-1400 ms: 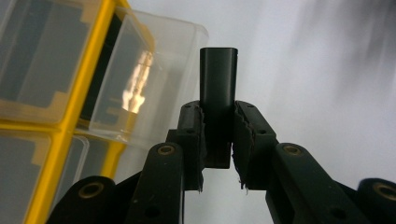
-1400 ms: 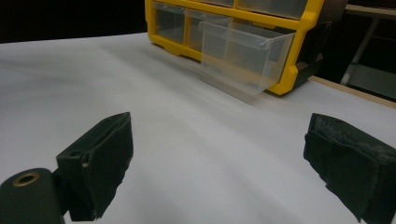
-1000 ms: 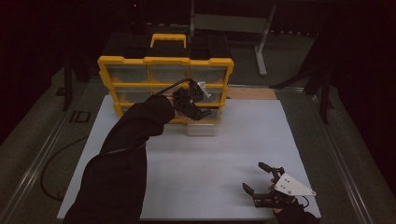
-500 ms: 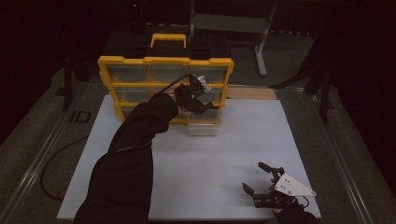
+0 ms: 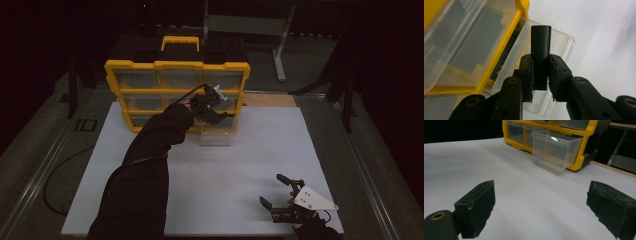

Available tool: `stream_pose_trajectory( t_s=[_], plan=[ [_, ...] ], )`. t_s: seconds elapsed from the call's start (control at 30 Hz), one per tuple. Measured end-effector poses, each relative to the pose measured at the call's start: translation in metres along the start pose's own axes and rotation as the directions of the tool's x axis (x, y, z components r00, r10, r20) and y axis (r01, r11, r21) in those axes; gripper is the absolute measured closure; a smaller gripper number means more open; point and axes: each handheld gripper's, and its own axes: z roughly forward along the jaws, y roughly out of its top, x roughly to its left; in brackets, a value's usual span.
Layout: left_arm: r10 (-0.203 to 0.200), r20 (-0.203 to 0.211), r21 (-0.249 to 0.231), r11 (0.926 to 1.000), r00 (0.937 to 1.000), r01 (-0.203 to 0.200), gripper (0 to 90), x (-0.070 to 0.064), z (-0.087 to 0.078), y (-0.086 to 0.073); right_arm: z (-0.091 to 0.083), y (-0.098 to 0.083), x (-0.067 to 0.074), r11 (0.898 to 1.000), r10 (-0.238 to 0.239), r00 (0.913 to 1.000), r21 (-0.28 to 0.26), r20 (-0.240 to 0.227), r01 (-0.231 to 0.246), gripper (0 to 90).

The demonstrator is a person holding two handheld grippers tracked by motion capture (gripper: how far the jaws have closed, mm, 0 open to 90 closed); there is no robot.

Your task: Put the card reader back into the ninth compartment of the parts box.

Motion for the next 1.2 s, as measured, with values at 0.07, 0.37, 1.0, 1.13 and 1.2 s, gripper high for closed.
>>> stream_pose_trajectory(
  t_s=[0.07,0.37,1.0,1.13,1.2],
  plan=[
    [0.003,-0.008,0.018,0.9998,1.0,-0.003,74.5,0.001,0.004,-0.001,0.0,0.0,0.0,1.0,0.001,1.0,0.0,0.0,-0.001,8.4],
    [0.007,-0.044,0.104,0.9946,0.999,-0.002,74.5,0.003,0.019,-0.004,0.0,0.0,0.001,1.0,0.015,0.9999,-0.003,-0.002,-0.015,8.4],
    [-0.011,-0.087,0.086,0.9961,0.9962,0.018,42.9,0.001,0.01,-0.004,0.0,0.0,0.001,1.0,0.016,0.9999,0.0,-0.001,-0.016,8.4],
    [-0.013,-0.084,0.059,0.9981,0.9964,0.018,35.0,-0.001,0.004,-0.005,0.0,0.0,0.0,1.0,0.005,1.0,0.004,0.001,-0.005,8.4],
    [-0.008,-0.074,0.041,0.9991,0.9972,0.011,32.2,-0.003,0.001,-0.005,0.0,0.0,0.0,1.0,0.005,1.0,0.006,0.0,-0.005,8.4]
  ],
)
